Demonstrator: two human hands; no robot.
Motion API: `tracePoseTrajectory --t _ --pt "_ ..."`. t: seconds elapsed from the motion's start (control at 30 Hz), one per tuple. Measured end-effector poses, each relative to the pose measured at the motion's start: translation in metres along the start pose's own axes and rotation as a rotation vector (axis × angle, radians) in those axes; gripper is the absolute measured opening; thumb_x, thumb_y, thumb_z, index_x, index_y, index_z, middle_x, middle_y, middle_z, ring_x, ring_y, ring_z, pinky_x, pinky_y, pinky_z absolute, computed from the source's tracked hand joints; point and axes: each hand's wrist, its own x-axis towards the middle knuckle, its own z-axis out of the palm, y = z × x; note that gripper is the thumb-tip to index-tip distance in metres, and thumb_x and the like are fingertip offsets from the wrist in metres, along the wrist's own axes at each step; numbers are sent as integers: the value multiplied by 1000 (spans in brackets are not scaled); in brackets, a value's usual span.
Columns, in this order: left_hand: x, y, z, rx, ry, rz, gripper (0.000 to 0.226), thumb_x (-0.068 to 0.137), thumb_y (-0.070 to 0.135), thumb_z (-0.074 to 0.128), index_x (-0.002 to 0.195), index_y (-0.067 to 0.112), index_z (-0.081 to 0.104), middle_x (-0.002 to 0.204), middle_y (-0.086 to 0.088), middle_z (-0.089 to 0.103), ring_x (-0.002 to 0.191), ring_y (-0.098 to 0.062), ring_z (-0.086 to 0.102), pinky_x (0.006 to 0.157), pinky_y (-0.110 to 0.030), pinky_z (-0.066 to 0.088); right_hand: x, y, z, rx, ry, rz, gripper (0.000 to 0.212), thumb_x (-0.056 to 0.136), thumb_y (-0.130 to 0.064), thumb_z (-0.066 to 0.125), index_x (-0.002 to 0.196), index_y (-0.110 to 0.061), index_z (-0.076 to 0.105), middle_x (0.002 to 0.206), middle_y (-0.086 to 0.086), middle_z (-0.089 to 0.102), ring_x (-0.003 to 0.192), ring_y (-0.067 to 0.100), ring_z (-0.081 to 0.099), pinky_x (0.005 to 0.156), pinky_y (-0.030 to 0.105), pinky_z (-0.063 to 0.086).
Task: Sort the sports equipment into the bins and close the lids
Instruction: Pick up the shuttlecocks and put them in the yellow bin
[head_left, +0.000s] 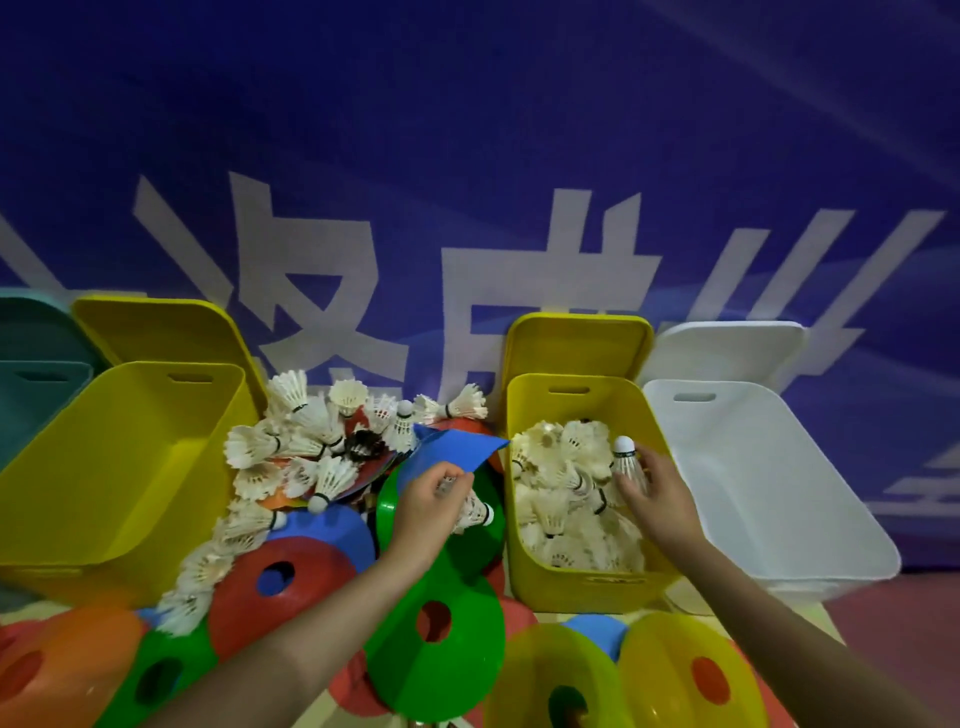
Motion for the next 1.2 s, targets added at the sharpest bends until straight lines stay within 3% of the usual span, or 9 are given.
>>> tracePoseTrajectory --t 0.13,0.33,0.5,0.63,0.77,0.93,1.03,1.1,1.2 --pt "-12 4 19 -11 18 -30 24 91 19 58 73 5 58 56 0 44 49 -10 42 47 -17 36 -1 14 -8 -8 -5 2 48 91 -34 60 135 -20 48 129 5 55 114 24 54 85 33 42" --pt "-14 13 32 -110 110 -27 16 77 40 58 73 27 65 72 -9 62 74 -35 61 67 -53 51 5 22 -16 1 -53 -45 50 90 -32 61 136 -20 45 129 4 54 113 23 54 85 30 41" --pt "4 36 67 -117 161 88 9 94 19 55 90 18 64 86 -3 59 65 1 54 56 -11 42 4 26 -17 52 -52 -68 50 89 -33 61 135 -21 46 127 2 56 112 21 55 86 30 42" --pt "36 34 109 80 108 195 8 92 19 58 94 23 64 105 2 55 92 1 53 70 -3 39 0 26 -19 65 -19 -47 50 89 -35 60 135 -21 45 127 2 56 111 22 56 87 32 44" --pt "71 18 143 445 -32 306 20 91 17 58 110 20 62 113 1 48 98 -7 49 84 -19 40 0 27 -18 -12 -56 -67 56 86 -45 51 137 -23 43 127 3 53 106 26 58 79 35 47" --pt "93 -5 158 781 -59 37 44 89 13 58 132 14 49 123 -13 50 107 -27 54 87 -31 44 -3 31 -14 -113 -63 -80 56 94 -40 47 144 -20 33 133 7 48 106 29 58 77 37 48" --pt "90 -10 160 950 -184 0 17 94 13 48 104 9 61 112 -16 63 104 -31 59 81 -36 46 0 32 -12 -107 -46 -92 56 95 -34 47 145 -16 33 135 9 50 115 28 55 85 37 48" --pt "89 -5 162 926 -271 -34 34 101 22 34 88 7 62 102 -18 66 98 -33 60 76 -35 45 2 33 -10 -134 -62 -88 54 94 -32 49 144 -15 36 131 9 54 115 27 54 86 35 47" --pt "89 12 161 862 -358 -26 46 103 34 23 96 11 62 111 -19 64 103 -31 58 86 -34 43 6 30 -8 -312 -152 -121 52 95 -37 46 142 -17 37 117 9 61 106 28 58 76 33 46"
